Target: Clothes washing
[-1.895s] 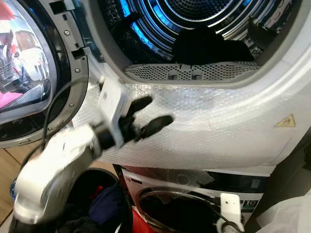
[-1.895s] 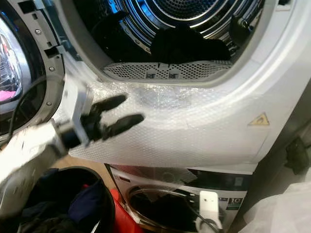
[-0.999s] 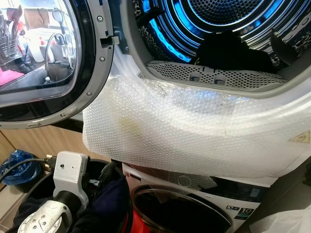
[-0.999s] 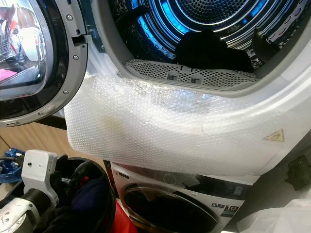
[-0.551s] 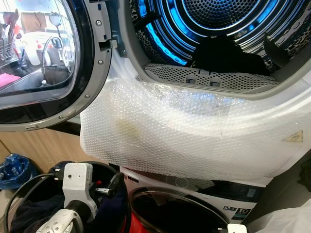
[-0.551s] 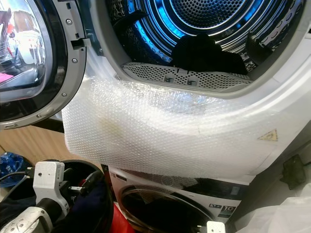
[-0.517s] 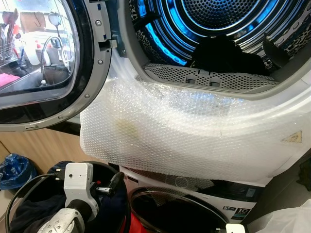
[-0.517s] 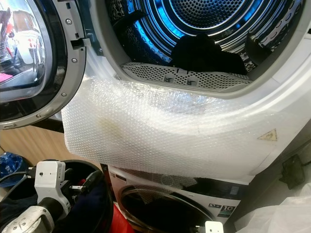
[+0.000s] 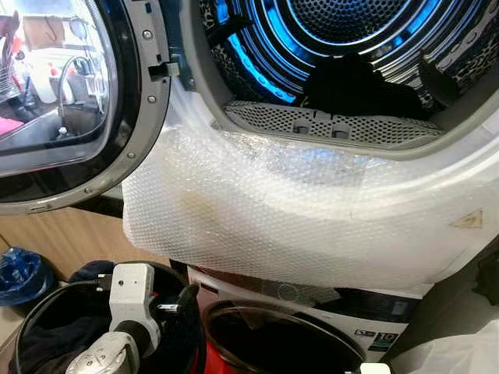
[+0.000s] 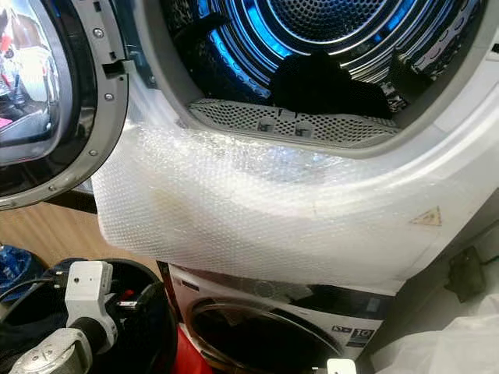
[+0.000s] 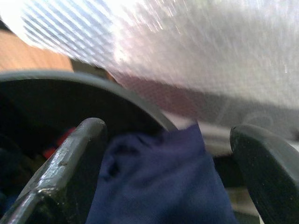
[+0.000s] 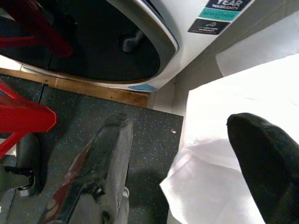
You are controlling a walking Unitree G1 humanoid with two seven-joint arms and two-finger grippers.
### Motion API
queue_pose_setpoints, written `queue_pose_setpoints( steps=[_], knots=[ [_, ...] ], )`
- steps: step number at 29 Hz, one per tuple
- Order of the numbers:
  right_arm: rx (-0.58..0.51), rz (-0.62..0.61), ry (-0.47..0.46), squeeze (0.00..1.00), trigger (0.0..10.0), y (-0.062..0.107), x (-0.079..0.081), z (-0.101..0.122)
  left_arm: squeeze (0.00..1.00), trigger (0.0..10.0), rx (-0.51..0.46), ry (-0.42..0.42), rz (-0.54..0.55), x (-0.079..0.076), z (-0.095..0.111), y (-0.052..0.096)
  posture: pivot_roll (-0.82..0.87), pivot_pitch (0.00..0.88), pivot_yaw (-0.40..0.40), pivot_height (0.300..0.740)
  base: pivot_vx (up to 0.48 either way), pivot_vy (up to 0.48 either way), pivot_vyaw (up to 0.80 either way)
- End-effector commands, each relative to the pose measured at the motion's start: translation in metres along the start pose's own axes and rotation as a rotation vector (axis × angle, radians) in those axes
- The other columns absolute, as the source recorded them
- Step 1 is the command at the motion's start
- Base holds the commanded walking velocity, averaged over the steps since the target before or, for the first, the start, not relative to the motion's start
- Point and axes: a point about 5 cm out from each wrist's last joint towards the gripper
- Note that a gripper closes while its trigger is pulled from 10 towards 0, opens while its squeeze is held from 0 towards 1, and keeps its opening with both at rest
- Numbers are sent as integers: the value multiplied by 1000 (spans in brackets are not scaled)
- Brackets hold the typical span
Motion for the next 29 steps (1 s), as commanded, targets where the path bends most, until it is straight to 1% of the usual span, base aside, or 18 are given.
queue_pose_setpoints(
  steps=[1, 6, 7, 8, 9, 10, 11, 13, 15, 16, 18, 20, 23, 24, 26, 27, 28, 29],
  knots=[
    [12, 16, 15, 0, 10000, 1, 4, -3, 1000, 10000, 43, -9, -18, -2, -4, 1, 287, 0, 38, 740, 0, 0, 0],
    [14, 21, 17, 0, 10000, 1, 6, -4, 1000, 10000, 91, -63, 16, -1, -5, 7, 278, 0, 54, 740, 0, 0, 0],
    [14, 21, 17, 0, 10000, 1, 6, -4, 1000, 10000, 91, -63, 16, -1, -5, 7, 278, 0, 54, 740, 0, 0, 0],
    [16, 21, 19, 0, 10000, 2, 7, -5, 1000, 10000, 121, -77, 5, -2, -8, 10, 278, 0, 56, 740, 0, 0, 0],
    [17, 21, 20, 0, 10000, 2, 7, -5, 718, 10000, 147, -89, 6, -2, -11, 11, 279, 0, 57, 740, 0, 0, 0],
    [18, 22, 20, 0, 10000, 2, 7, -5, 718, 10000, 164, -98, 7, -2, -12, 12, 280, 0, 57, 740, 0, 0, 0],
    [20, 22, 21, 0, 10000, 2, 8, -6, 0, 10000, 185, -106, 30, 0, -14, 13, 282, 0, 58, 740, 0, 0, 0],
    [28, 30, 24, 0, 10000, 2, 9, -7, 0, 10000, 232, -99, 111, 8, -17, 15, 287, 0, 58, 740, 0, 0, 0],
    [24, 46, 46, 0, 10000, 2, 11, -7, 0, 10000, 268, -100, 152, 14, -19, 17, 294, 0, 58, 740, 0, 0, 0],
    [24, 52, 55, 0, 10000, 3, 12, -8, 0, 10000, 282, -109, 147, 14, -21, 18, 297, 0, 57, 740, 0, 0, 0],
    [25, 54, 60, 0, 10000, 3, 13, -8, 0, 10000, 291, -117, 153, 15, -22, 18, 297, 0, 56, 740, 0, 0, 0],
    [31, 43, 53, 0, 10000, 3, 12, -10, 0, 10000, 280, -129, 207, 21, -23, 18, 296, 0, 56, 740, 0, 0, 0],
    [33, 44, 55, 0, 10000, 4, 12, -11, 0, 10000, 204, -189, 281, 30, -11, 18, 299, 0, 56, 740, 0, 0, 0],
    [34, 44, 57, 0, 10000, 4, 12, -11, 0, 10000, 211, -211, 300, 33, -11, 17, 303, 0, 55, 740, 0, 0, 0],
    [34, 45, 57, 0, 10000, 4, 12, -11, 0, 10000, 228, -213, 303, 33, -14, 16, 301, 0, 53, 740, 0, 0, 0],
    [32, 47, 56, 0, 10000, 3, 13, -10, 0, 9843, 258, -212, 307, 33, -19, 15, 301, 0, 51, 740, 0, 0, 0],
    [31, 49, 57, 0, 10000, 3, 14, -10, 0, 7490, 275, -217, 305, 33, -22, 14, 300, 0, 51, 740, 0, 0, 0],
    [30, 51, 58, 0, 10000, 3, 14, -9, 0, 6588, 288, -222, 303, 33, -23, 14, 302, 0, 50, 740, 0, 0, 0]
  ],
)
Point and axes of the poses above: a point about 5 cm out from each wrist's last joint towards the gripper, its own y axis pointing back from the gripper into the wrist, its own z axis along the axis of the wrist's last joint, x = y × z, and after that the axes turned 12 degrees about -y, right-handed
